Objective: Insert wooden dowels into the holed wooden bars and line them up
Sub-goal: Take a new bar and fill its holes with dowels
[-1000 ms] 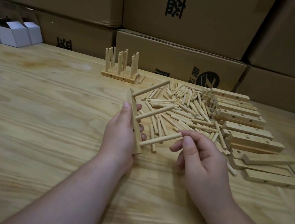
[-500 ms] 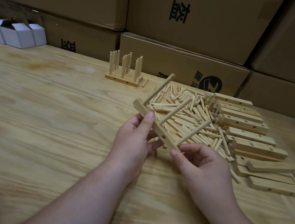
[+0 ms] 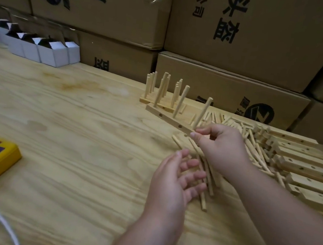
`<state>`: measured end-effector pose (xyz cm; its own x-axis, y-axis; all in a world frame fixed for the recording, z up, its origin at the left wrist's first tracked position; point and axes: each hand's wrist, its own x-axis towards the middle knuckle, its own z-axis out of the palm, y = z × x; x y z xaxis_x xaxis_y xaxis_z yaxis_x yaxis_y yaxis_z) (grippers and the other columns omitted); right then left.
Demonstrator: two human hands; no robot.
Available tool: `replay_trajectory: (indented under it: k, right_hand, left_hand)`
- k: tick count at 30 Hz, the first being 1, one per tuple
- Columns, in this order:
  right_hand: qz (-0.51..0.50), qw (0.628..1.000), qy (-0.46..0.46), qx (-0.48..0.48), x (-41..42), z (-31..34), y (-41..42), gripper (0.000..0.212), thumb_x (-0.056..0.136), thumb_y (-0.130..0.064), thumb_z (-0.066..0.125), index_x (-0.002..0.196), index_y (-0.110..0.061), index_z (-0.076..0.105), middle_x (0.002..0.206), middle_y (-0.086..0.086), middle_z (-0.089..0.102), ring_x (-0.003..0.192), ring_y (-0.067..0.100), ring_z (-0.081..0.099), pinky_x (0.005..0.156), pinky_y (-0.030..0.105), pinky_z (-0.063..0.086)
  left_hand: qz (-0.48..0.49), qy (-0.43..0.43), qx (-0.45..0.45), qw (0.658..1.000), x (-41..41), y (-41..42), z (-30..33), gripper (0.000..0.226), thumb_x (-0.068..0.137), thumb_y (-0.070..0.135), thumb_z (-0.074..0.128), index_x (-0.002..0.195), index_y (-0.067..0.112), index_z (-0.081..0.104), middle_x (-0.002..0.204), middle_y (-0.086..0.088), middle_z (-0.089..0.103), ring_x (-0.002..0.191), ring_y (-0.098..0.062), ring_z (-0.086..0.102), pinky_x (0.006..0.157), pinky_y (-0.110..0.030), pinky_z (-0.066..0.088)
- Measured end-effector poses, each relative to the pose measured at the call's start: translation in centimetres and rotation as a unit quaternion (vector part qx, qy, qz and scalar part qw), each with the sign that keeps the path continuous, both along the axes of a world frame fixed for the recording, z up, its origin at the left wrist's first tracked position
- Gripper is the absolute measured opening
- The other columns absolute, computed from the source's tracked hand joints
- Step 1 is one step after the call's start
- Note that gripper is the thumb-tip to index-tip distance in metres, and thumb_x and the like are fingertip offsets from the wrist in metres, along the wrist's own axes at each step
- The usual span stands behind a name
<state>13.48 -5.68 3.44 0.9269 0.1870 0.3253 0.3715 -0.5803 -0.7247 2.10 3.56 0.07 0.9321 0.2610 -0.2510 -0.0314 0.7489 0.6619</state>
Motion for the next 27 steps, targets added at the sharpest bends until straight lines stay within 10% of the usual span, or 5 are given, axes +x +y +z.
replay_trajectory:
  k: [10, 27]
  right_hand:
    - [0.022, 0.976, -0.001, -0.215, 8.7, -2.7, 6.9, 0.011, 0.083, -0.04, 0.073, 0.077, -0.031, 0.07, 0.083, -0.013, 0.069, 0.084, 0.012, 0.064, 0.078, 0.032, 0.054]
    - [-0.043, 0.953, -0.021, -0.301, 14.3, -2.1, 9.7, 0.019, 0.09, -0.044, 0.06, 0.083, -0.029, 0.068, 0.076, -0.008, 0.063, 0.074, 0.016, 0.059, 0.055, 0.026, 0.045]
  left_hand:
    - [-0.04, 0.016, -0.066, 0.997, 1.0, 0.6, 0.3, 0.03, 0.105, 0.027, 0.039, 0.108, 0.013, 0.066, 0.089, -0.012, 0.079, 0.07, -0.023, 0.075, 0.056, -0.032, 0.058]
    - [-0.093, 0.003, -0.071, 0.993, 0.9, 1.3, 0.3, 0.048, 0.061, 0.032, 0.052, 0.098, 0.008, 0.071, 0.09, -0.015, 0.078, 0.079, -0.021, 0.074, 0.064, -0.037, 0.054]
